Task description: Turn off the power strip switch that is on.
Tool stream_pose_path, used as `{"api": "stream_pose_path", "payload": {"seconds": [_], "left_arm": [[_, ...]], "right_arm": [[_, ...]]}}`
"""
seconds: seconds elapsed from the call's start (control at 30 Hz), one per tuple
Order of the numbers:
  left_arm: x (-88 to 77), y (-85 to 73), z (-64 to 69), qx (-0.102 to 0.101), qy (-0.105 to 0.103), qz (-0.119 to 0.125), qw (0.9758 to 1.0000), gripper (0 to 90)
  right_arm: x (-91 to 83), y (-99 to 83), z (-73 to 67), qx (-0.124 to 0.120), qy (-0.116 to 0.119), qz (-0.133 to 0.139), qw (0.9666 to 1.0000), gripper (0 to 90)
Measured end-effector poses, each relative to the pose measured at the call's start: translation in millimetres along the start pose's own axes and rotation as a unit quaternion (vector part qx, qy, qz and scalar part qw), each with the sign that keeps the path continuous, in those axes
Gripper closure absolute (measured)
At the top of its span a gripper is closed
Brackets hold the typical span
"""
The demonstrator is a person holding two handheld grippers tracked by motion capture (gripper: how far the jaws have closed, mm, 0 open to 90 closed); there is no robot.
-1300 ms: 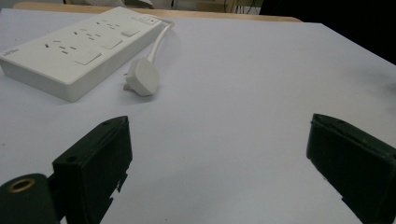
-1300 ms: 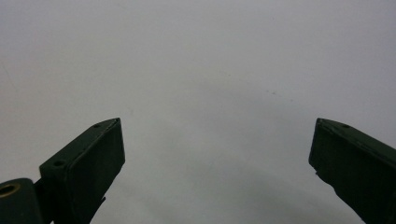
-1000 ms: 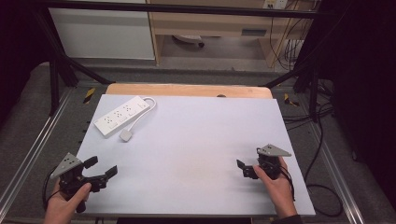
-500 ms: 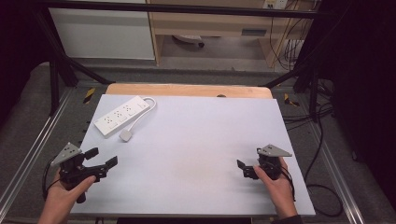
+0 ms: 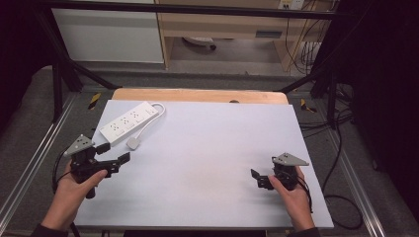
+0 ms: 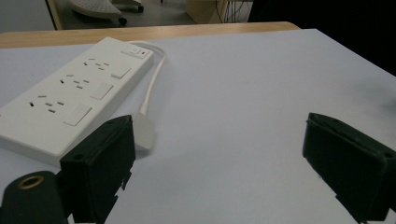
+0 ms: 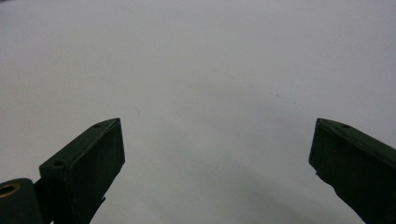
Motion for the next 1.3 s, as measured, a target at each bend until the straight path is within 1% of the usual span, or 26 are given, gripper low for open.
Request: {"api": "stream_pose_path", "payload": {"seconds": [0.03, 0.07, 0.1, 0.13, 0.17, 0.2, 0.23, 0.27, 0.3, 0.33, 0.37, 0.53, 0.63, 0.77, 1.07, 1.3], "left_arm": [[3.3, 5.0, -1.6, 0.000, 0.002, -0.002, 1.0000, 9.4], [3.3, 5.0, -1.6, 0.000, 0.002, -0.002, 1.0000, 9.4], [6.8, 10.2, -3.3, 0.003, 0.004, -0.003, 1.0000, 9.3], [6.8, 10.2, -3.3, 0.003, 0.004, -0.003, 1.0000, 9.2], [10.4, 14.8, -5.1, 0.004, 0.005, -0.004, 1.0000, 9.2], [10.4, 14.8, -5.1, 0.004, 0.005, -0.004, 1.0000, 9.1], [14.3, 19.0, -7.2, 0.005, 0.006, -0.005, 1.0000, 9.0], [14.3, 19.0, -7.2, 0.005, 0.006, -0.005, 1.0000, 8.9], [18.9, 22.4, -9.3, 0.007, 0.009, -0.007, 0.9999, 8.9], [18.9, 22.4, -9.3, 0.007, 0.009, -0.007, 0.9999, 8.9], [23.1, 25.6, -11.1, 0.008, 0.012, -0.009, 0.9999, 9.0], [31.0, 30.7, -13.3, 0.007, 0.013, -0.011, 0.9998, 9.0], [37.2, 35.9, -13.5, 0.011, 0.013, -0.011, 0.9998, 9.1], [41.4, 41.2, -13.7, 0.014, 0.015, -0.009, 0.9998, 9.1], [48.7, 47.8, -16.8, 0.018, 0.021, -0.009, 0.9996, 9.4], [56.2, 59.5, -18.8, 0.024, 0.026, -0.005, 0.9994, 9.5]], "right_arm": [[0.2, 0.0, -0.3, -0.001, 0.001, 0.000, 1.0000, 3.8], [0.3, 0.0, -0.5, -0.001, 0.002, 0.000, 1.0000, 3.8], [0.4, 0.0, -0.6, -0.001, 0.002, -0.001, 1.0000, 3.8], [0.4, 0.0, -0.6, -0.001, 0.002, -0.001, 1.0000, 3.8], [0.4, 0.0, -0.8, -0.001, 0.002, -0.002, 1.0000, 3.7], [0.4, 0.0, -0.8, -0.001, 0.002, -0.002, 1.0000, 3.7], [0.0, 0.3, -0.9, 0.000, 0.001, 0.000, 1.0000, 3.7], [0.0, 0.3, -0.9, 0.000, 0.001, 0.000, 1.0000, 3.7], [-0.4, 0.0, -0.6, -0.002, 0.001, 0.000, 1.0000, 3.7], [-0.4, 0.0, -0.6, -0.002, 0.001, 0.000, 1.0000, 3.7], [-0.6, 0.1, -0.5, -0.003, 0.000, 0.000, 1.0000, 3.7], [-0.5, 0.1, -0.7, -0.003, 0.001, 0.000, 1.0000, 3.7], [-0.8, 0.2, -1.3, -0.005, 0.002, -0.001, 1.0000, 3.7], [-1.0, 0.4, -1.5, -0.006, 0.002, 0.000, 1.0000, 3.7], [-1.3, 0.4, -2.1, -0.007, 0.001, -0.002, 1.0000, 3.7], [-1.6, 0.5, -1.7, -0.007, 0.001, -0.001, 1.0000, 3.8]]}}
Point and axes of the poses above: each handheld gripper's, and its own axes: x roughly forward along the jaws, y roughly out of its top, z roughly to its right, the point moved 6 cm from there along x, roughly forward along the jaws, and after that the axes turned 11 degrees about -x, right-handed, at the moved point
